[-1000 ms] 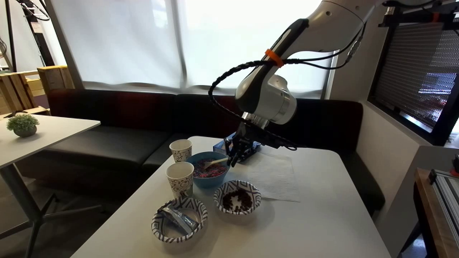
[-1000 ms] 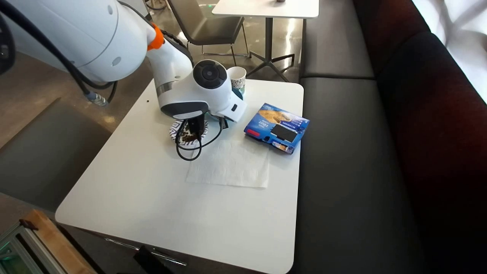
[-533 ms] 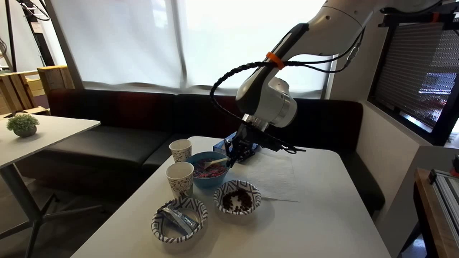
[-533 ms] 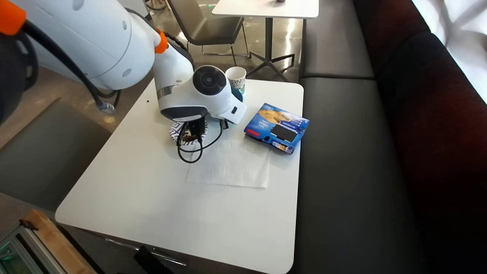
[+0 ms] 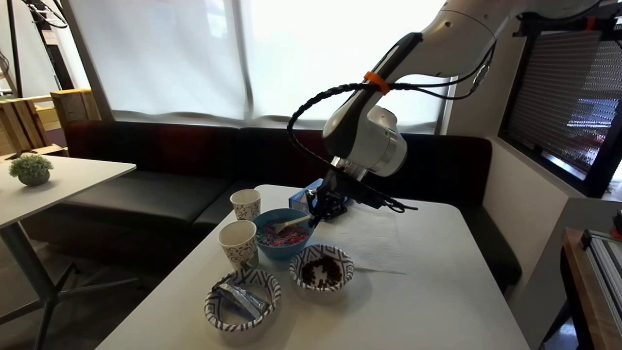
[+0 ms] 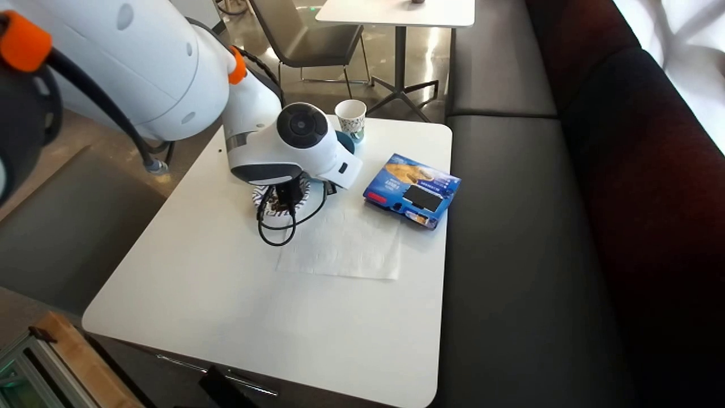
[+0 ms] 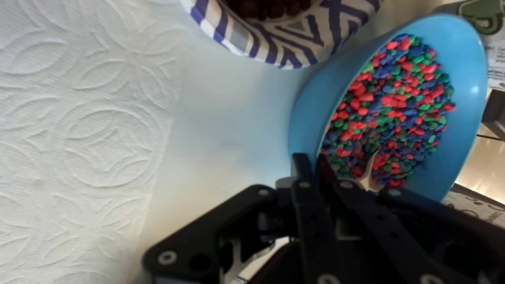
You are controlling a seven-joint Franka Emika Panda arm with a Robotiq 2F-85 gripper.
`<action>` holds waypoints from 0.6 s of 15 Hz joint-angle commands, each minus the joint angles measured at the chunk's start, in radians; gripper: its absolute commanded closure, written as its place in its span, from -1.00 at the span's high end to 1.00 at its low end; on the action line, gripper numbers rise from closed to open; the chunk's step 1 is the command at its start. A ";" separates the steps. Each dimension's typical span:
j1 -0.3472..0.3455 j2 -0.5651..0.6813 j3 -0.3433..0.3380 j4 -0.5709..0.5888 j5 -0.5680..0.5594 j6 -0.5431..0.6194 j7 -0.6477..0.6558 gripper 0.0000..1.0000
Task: Move the blue bowl and the paper cups to the front
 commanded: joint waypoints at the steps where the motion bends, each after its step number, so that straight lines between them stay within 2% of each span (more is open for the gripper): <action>1: -0.059 -0.039 0.057 -0.075 0.024 0.044 -0.020 -0.97; 6: -0.152 -0.061 0.121 -0.157 0.025 0.098 -0.020 -0.97; 9: -0.231 -0.074 0.173 -0.220 0.022 0.132 -0.022 -0.97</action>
